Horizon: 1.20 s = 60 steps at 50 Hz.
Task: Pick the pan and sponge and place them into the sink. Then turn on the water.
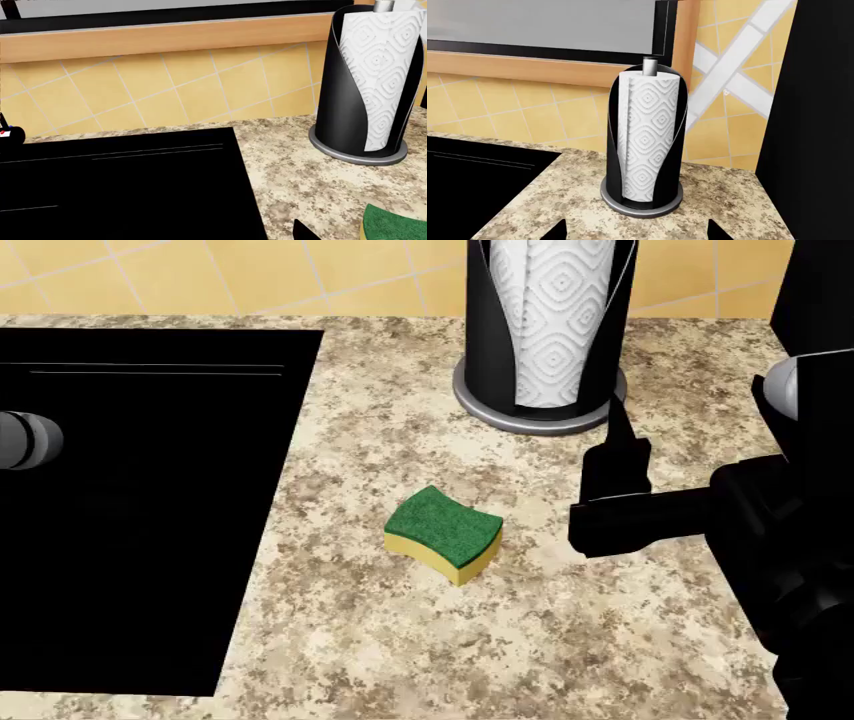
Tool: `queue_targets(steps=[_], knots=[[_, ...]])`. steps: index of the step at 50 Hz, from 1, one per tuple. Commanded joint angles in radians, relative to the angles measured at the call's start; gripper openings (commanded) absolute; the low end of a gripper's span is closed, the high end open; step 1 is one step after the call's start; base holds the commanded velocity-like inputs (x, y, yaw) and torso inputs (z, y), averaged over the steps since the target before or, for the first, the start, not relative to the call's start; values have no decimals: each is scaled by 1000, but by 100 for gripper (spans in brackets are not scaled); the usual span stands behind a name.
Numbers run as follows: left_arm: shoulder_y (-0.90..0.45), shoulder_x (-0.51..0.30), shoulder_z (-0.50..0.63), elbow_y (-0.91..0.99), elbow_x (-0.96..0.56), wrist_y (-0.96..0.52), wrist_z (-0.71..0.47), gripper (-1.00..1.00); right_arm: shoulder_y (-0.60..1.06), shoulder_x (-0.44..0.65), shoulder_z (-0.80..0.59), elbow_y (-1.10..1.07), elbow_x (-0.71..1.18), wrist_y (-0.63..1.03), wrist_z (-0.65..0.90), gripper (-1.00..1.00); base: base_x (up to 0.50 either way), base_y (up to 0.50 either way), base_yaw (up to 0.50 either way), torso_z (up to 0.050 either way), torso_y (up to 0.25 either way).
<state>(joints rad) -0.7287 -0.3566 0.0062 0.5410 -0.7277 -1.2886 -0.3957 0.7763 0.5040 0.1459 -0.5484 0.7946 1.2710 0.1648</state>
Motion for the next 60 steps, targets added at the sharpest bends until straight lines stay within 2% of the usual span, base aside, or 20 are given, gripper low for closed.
queue_targets(steps=[1, 26, 32, 46, 53, 60], knots=[[16, -8, 10, -6, 2, 20, 4, 100, -17, 0, -14, 6, -4, -17, -1, 100, 406, -195, 0, 0, 0], [18, -30, 12, -13, -6, 35, 8, 100, 2, 3, -43, 14, 18, 24, 19, 100, 390, -31, 0, 0, 1], [18, -38, 11, -9, -13, 31, 10, 100, 19, 10, -50, 12, 39, 38, 5, 100, 117, 0, 0, 0, 0], [27, -40, 26, -21, -9, 50, 12, 100, 154, -21, -108, 105, 284, 290, -45, 100, 0, 0, 0, 0, 1], [28, -42, 36, -30, -8, 56, 14, 100, 208, -6, -140, 183, 454, 287, -84, 100, 0, 0, 0, 0, 0], [22, -45, 35, -29, -13, 49, 9, 100, 332, 82, -286, 330, 671, 291, -24, 100, 0, 0, 0, 0, 0]])
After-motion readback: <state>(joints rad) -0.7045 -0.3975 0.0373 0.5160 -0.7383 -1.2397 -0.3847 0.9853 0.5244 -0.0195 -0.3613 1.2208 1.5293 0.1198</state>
